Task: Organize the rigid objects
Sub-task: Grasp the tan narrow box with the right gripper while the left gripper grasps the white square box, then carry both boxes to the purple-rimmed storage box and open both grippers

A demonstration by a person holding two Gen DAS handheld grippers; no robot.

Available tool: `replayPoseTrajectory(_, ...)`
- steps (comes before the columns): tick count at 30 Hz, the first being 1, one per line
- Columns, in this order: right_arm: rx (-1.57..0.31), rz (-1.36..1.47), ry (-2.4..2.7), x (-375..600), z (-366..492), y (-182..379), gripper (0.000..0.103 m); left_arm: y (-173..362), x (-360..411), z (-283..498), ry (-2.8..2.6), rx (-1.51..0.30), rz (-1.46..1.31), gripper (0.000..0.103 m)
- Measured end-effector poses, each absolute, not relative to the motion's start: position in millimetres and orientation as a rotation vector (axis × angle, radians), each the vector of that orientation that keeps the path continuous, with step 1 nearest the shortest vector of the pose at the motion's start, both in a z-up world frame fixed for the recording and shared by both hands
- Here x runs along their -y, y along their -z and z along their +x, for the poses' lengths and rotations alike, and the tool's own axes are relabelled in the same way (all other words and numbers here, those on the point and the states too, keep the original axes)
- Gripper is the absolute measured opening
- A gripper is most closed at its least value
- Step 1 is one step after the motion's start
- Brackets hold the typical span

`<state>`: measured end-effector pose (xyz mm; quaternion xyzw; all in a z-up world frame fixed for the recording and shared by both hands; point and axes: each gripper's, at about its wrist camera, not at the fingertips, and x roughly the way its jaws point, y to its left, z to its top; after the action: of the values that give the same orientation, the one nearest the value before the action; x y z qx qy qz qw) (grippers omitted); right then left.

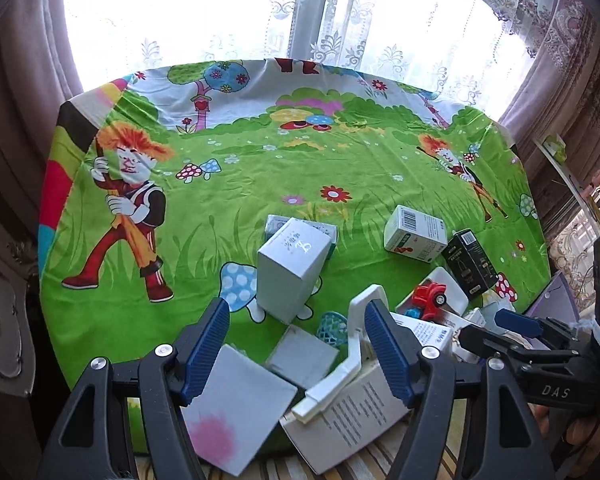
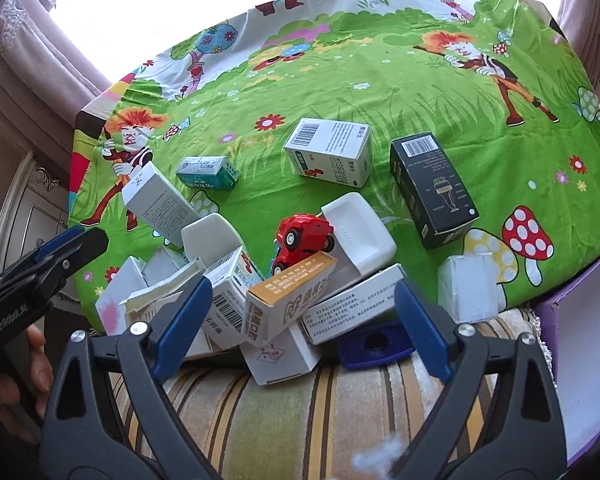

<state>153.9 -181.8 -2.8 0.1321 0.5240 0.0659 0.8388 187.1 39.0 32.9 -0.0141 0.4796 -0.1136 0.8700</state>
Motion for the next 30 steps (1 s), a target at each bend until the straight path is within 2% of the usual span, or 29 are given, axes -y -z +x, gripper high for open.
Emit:
replayPoseTrajectory(8,-1.144,0.360,-0.150,194.4,156.5,15.1,0.068,-16.8,-28.8,222.2,0.270,-1.029,0.050,0.071)
replayPoseTrajectory(10,-1.152,0.367,-0.156,196.3,154.7,17.0,0.057,-14.2,-28.9,226.1,0.280,-1.036,0.048,0.071)
replayPoseTrajectory(11,-1.156,0.366,-0.163,195.7,154.3,18.1,0.053,-13.5,-28.4,226.6,0.287,-1.036,0.048,0.067)
replayPoseTrajectory(12,-1.160,0.365,-0.170,195.1,153.7,19.1,0.044,-12.8,-27.2,226.8,0.289,-1.036,0.056,0.063)
replayPoseTrajectory(13,-1.161,0.366,-0.176,195.5,152.9,19.7,0.036,-11.8,-25.7,226.7,0.289,-1.040,0.065,0.054)
replayPoseTrajectory(14,-1.159,0.369,-0.178,195.7,152.0,20.1,0.033,-10.9,-25.1,226.4,0.289,-1.044,0.069,0.044)
replayPoseTrajectory(16,-1.157,0.372,-0.181,196.2,150.7,20.4,0.024,-10.4,-25.6,225.0,0.286,-1.047,0.065,0.043)
replayPoseTrajectory(19,-1.137,0.372,-0.191,196.7,147.7,17.7,0.020,-12.6,-28.7,223.2,0.269,-1.039,0.050,0.043)
replayPoseTrajectory(30,-1.047,0.368,-0.209,201.4,135.4,0.7,0.020,-42.4,-45.8,205.2,0.174,-0.933,-0.036,0.043)
